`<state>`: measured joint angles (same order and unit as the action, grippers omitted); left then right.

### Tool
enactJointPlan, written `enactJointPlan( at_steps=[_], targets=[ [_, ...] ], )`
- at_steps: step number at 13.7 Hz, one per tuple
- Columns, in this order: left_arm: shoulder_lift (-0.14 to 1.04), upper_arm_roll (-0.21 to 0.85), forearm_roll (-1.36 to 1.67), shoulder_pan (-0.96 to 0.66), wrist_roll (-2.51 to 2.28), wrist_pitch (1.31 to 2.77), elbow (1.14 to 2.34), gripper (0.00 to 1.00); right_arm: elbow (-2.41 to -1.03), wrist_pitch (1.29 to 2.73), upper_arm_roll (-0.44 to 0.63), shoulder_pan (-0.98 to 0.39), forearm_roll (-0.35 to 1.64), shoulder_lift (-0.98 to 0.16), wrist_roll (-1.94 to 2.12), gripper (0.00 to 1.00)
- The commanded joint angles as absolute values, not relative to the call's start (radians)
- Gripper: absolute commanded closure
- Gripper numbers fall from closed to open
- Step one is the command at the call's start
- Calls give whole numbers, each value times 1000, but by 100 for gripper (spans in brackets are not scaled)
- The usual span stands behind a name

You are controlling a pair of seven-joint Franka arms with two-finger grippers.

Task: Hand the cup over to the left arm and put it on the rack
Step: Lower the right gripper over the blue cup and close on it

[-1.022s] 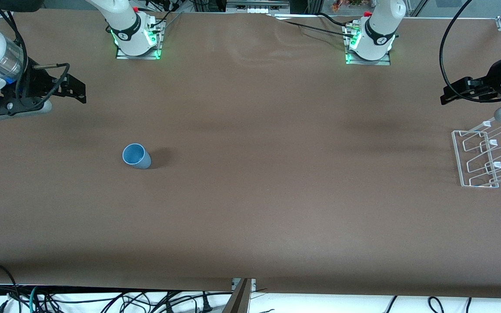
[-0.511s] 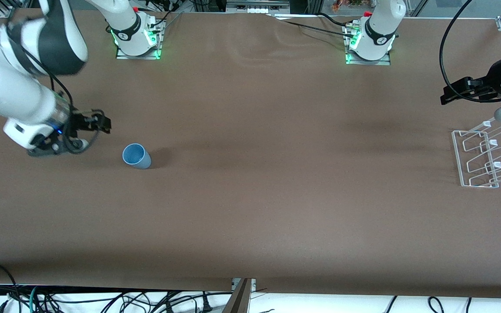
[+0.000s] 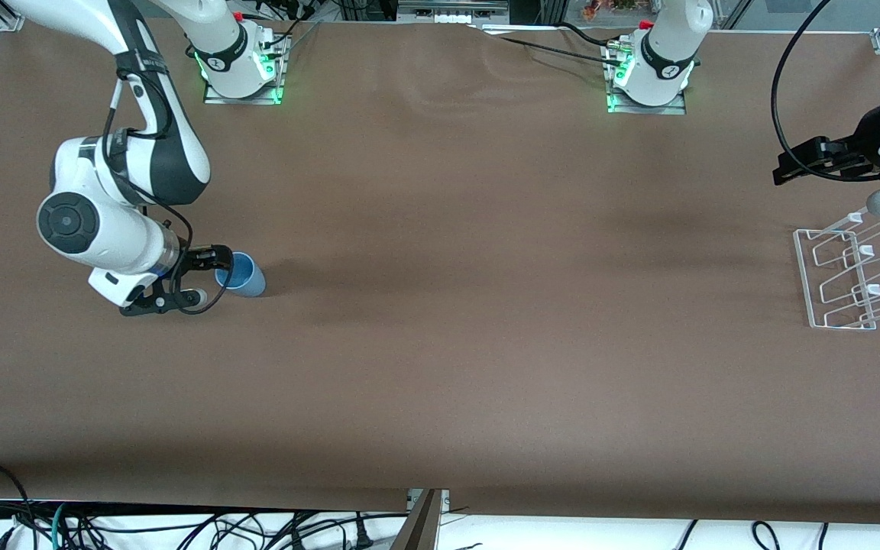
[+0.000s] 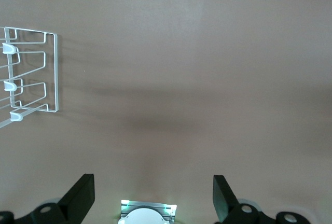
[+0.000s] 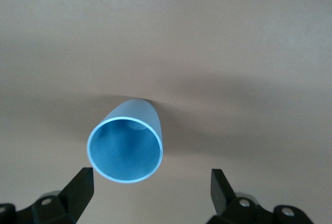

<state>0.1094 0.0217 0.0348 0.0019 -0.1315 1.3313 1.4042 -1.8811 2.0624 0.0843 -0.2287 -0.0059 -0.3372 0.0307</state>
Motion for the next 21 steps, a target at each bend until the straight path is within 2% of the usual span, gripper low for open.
enactJointPlan(
  at_steps=[1, 6, 7, 8, 9, 12, 13, 15, 18, 21],
  targets=[
    [129, 21, 38, 14, -129, 1322, 1371, 0, -1991, 2161, 84, -230, -3, -302, 44, 0],
    [132, 25, 38, 2, -137, 1325, 1371, 0, -2023, 2230, 84, -230, -2, -348, 44, 1],
    [132, 25, 40, 2, -135, 1325, 1371, 0, -2028, 2235, 84, -230, -3, -348, 44, 2],
    [133, 25, 41, 5, -133, 1325, 1371, 0, -2028, 2238, 84, -230, -2, -350, 43, 12],
    [133, 25, 41, 5, -132, 1327, 1371, 0, -2028, 2241, 84, -230, -2, -363, 43, 17],
    [130, 23, 44, 8, -130, 1328, 1374, 0, -2028, 2283, 84, -229, 3, -399, 40, 20],
    [130, 23, 46, 9, -124, 1327, 1377, 0, -2028, 2283, 84, -229, 3, -402, 35, 29],
    [126, 23, 35, 3, -123, 1328, 1385, 0, -2025, 2281, 84, -229, 24, -408, 28, 60],
    [127, 28, 44, 0, -123, 1328, 1399, 0, -2019, 2273, 84, -230, 32, -416, 28, 97],
    [129, 28, 75, 0, -118, 1328, 1414, 0, -1990, 2231, 80, -230, 34, -416, 31, 100]
  ],
)
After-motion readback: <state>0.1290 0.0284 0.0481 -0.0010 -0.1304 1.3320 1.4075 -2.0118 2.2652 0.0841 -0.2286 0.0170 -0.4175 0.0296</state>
